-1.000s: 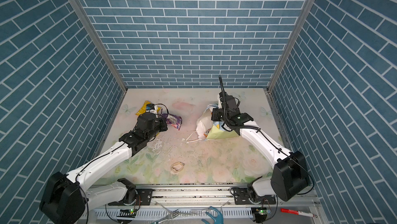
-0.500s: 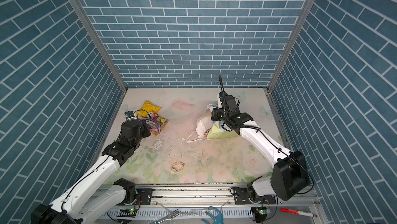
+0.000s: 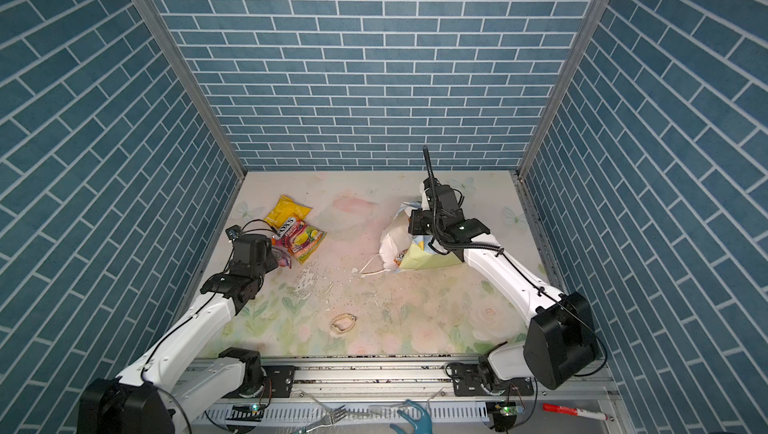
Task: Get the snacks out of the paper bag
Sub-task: 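Carry the purple pack beside the Fox's bag and release it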
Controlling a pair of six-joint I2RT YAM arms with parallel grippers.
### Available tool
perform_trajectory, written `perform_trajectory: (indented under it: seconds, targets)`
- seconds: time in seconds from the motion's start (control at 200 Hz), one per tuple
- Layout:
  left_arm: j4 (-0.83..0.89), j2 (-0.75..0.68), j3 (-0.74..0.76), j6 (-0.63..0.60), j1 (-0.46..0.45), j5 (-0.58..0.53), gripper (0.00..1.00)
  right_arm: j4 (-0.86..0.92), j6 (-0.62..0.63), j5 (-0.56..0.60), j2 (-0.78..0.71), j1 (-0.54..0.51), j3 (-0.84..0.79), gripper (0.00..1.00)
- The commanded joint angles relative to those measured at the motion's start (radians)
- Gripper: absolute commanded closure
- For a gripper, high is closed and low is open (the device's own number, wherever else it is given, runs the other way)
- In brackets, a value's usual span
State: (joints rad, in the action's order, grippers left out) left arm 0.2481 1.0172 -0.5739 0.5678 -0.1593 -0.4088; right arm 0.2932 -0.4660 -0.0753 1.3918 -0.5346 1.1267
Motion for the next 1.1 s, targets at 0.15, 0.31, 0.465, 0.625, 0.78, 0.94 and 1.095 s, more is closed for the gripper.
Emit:
perform_trajectory:
  seconds: [0.15,0.31,0.465,0.625,0.78,0.94,1.095]
  targets:
    - [-0.132,0.199,-0.060,0.020,0.028,-0.018,1.00,-0.011,0.010,-0.006,0.006,0.001,0.005,1.00]
    - [-0.199,0.304,-0.095,0.022,0.033,0.010,1.00,-0.006,0.010,-0.006,0.013,0.001,0.011,1.00]
    - [-0.222,0.408,-0.160,0.014,0.035,0.050,1.00,0.002,0.010,-0.006,0.017,0.001,0.016,1.00]
    - [-0.195,0.459,-0.225,-0.056,0.037,0.115,0.44,0.020,0.007,-0.007,0.019,0.001,0.019,1.00]
    - [-0.205,0.393,-0.195,-0.072,0.036,0.166,0.01,0.040,0.004,-0.006,0.021,0.000,0.029,1.00]
    - [-0.221,0.281,-0.134,-0.057,0.035,0.180,0.00,0.044,-0.009,-0.004,0.026,0.001,0.034,1.00]
    - [-0.188,0.202,-0.127,-0.065,0.035,0.215,0.00,0.063,-0.011,-0.002,0.042,0.001,0.050,1.00]
